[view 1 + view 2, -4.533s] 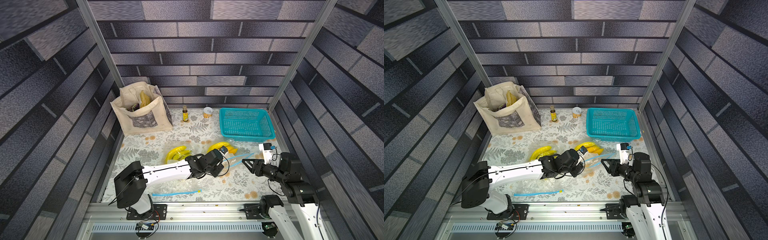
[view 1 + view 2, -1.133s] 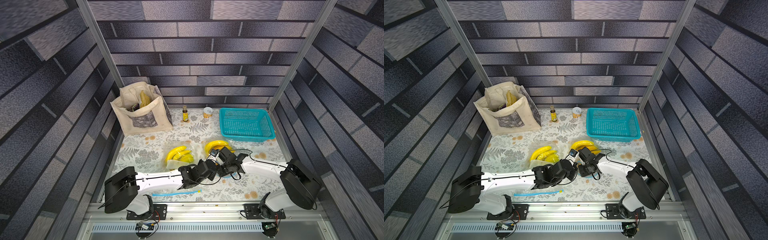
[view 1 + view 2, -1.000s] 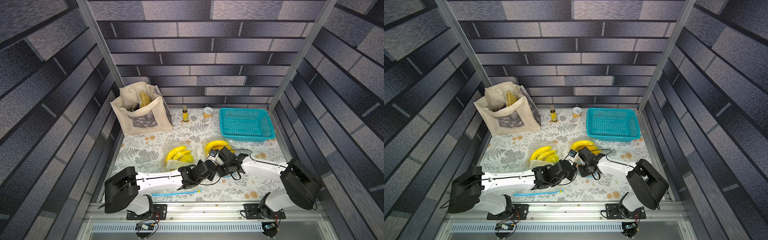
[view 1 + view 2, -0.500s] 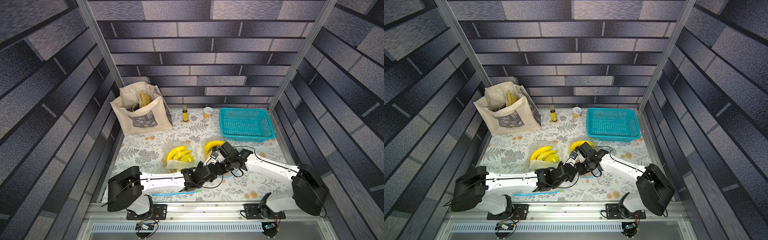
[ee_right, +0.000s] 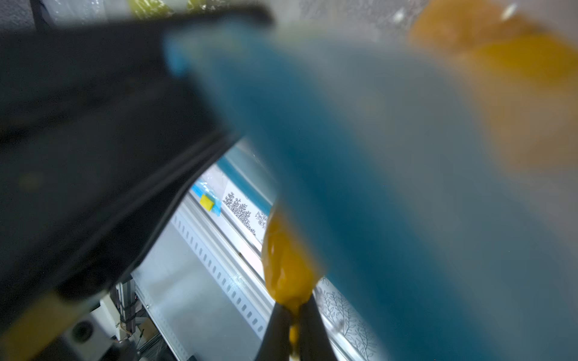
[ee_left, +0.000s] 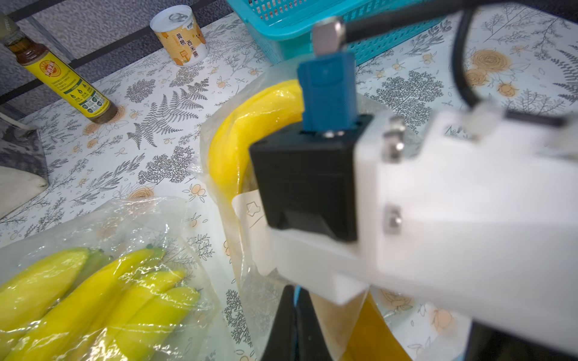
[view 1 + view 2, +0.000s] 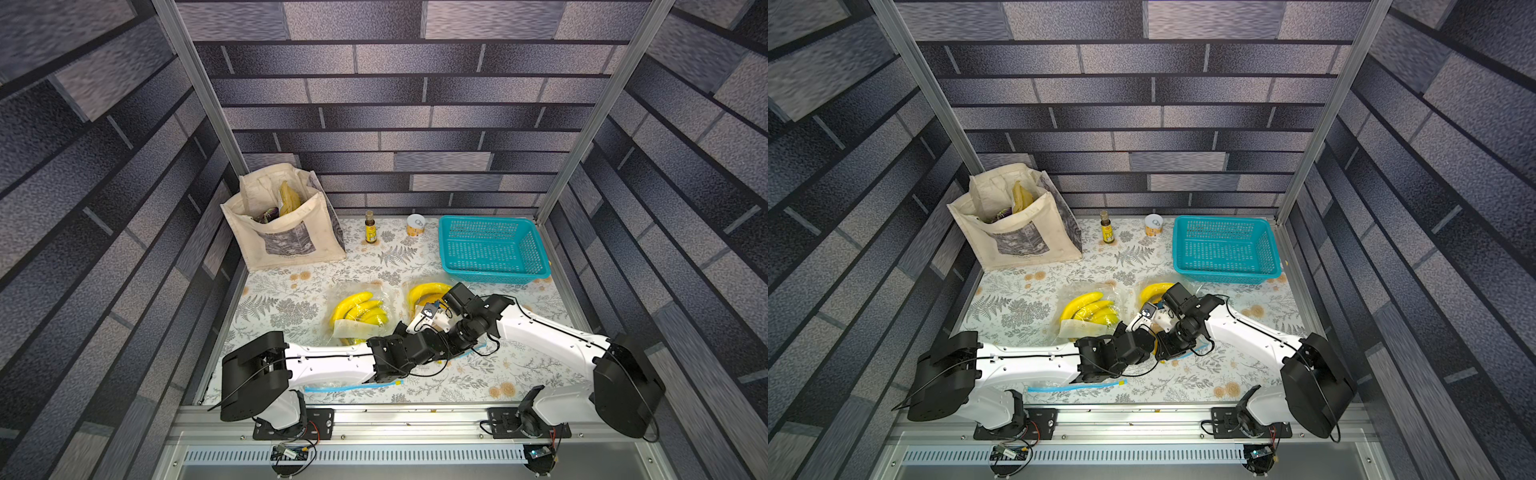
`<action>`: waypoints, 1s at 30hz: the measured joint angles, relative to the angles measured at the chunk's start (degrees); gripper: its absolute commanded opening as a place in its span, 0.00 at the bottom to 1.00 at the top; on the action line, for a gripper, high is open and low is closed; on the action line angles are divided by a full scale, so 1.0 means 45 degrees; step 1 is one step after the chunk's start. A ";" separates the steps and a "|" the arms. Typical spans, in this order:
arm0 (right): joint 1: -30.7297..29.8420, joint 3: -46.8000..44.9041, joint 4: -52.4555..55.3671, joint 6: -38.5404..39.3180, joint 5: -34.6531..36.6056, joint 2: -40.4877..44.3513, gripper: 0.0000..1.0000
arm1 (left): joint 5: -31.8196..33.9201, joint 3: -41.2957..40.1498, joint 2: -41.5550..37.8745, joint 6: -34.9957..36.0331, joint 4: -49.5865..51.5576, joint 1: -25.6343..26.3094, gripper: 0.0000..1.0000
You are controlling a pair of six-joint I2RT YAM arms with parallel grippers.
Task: Open the zip-top bag and take out the banana
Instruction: Pick up the banana from the zipper food storage bag, then place the banana in the basket.
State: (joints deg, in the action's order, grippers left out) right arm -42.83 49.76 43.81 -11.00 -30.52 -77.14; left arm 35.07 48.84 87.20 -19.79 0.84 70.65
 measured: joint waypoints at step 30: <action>0.0967 0.5061 -0.0665 0.0461 0.2346 0.6455 0.00 | 0.0160 0.0398 0.0068 -0.0185 0.0253 -0.0520 0.07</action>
State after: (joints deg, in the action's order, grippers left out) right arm -38.48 72.53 40.82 -8.93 -19.97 -48.10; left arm 35.79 50.63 87.50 -20.62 1.98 68.31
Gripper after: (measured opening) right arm 0.083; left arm 0.066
